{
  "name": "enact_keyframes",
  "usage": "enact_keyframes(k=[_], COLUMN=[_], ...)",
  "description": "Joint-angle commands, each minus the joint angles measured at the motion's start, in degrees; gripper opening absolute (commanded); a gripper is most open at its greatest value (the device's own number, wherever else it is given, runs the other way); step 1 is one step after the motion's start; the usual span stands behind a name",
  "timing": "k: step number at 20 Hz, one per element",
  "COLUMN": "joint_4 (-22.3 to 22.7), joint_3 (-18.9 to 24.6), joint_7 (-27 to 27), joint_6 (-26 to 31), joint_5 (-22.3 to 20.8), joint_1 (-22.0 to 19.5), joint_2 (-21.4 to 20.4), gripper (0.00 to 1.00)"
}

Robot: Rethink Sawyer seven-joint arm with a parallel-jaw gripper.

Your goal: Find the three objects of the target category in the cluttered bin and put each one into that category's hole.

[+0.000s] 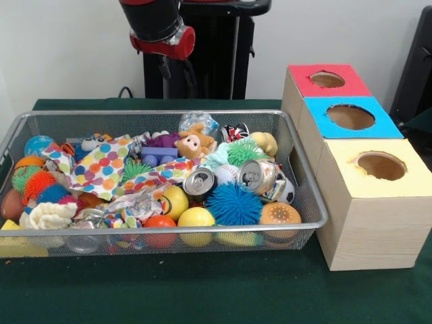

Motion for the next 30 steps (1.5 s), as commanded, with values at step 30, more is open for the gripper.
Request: enact_keyframes(k=[30], joint_4=[-8.52], joint_3=[-3.43], joint_7=[13.70], joint_6=[-10.44], joint_5=[8.25], joint_1=[5.06], joint_2=[10.99], gripper=[1.00])
